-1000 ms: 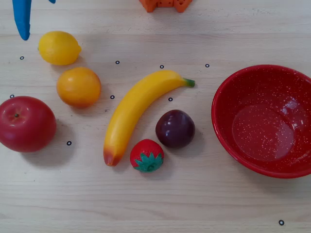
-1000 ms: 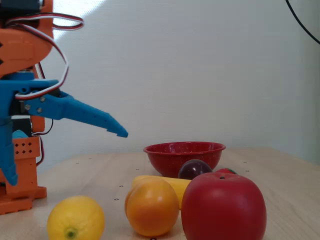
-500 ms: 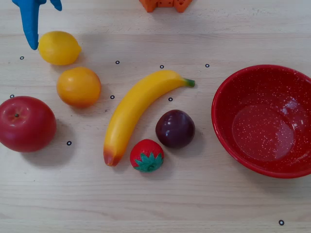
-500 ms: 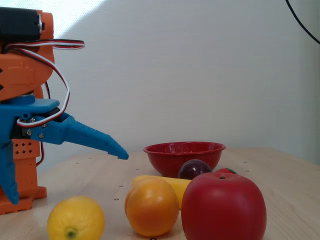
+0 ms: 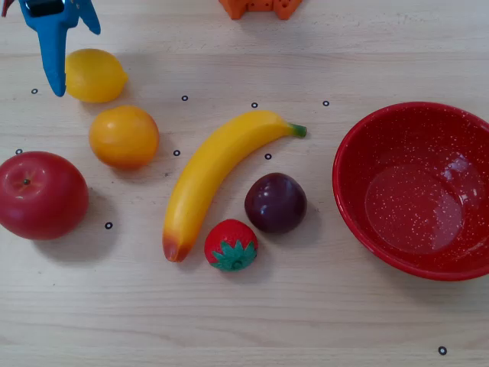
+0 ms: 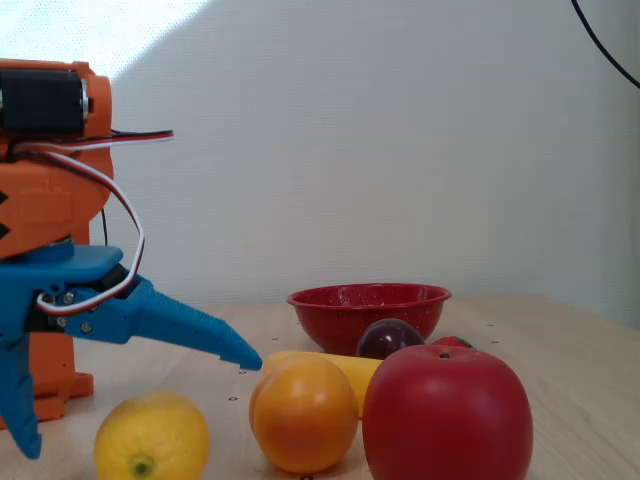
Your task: Put the lemon in the red bowl.
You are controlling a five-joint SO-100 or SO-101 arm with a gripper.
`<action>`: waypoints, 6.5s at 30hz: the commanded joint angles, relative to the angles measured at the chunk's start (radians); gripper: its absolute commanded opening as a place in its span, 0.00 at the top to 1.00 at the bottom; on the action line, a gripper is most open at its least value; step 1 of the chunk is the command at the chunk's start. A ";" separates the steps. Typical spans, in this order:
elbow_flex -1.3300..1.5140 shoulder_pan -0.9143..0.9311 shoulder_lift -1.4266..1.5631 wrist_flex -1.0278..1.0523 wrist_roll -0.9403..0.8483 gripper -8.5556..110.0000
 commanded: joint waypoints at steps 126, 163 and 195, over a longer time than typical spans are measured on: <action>-0.420 0.173 0.043 0.330 -0.287 0.93; 0.083 1.511 0.566 -0.474 -1.075 0.93; 0.256 1.655 0.402 -0.726 -0.996 0.57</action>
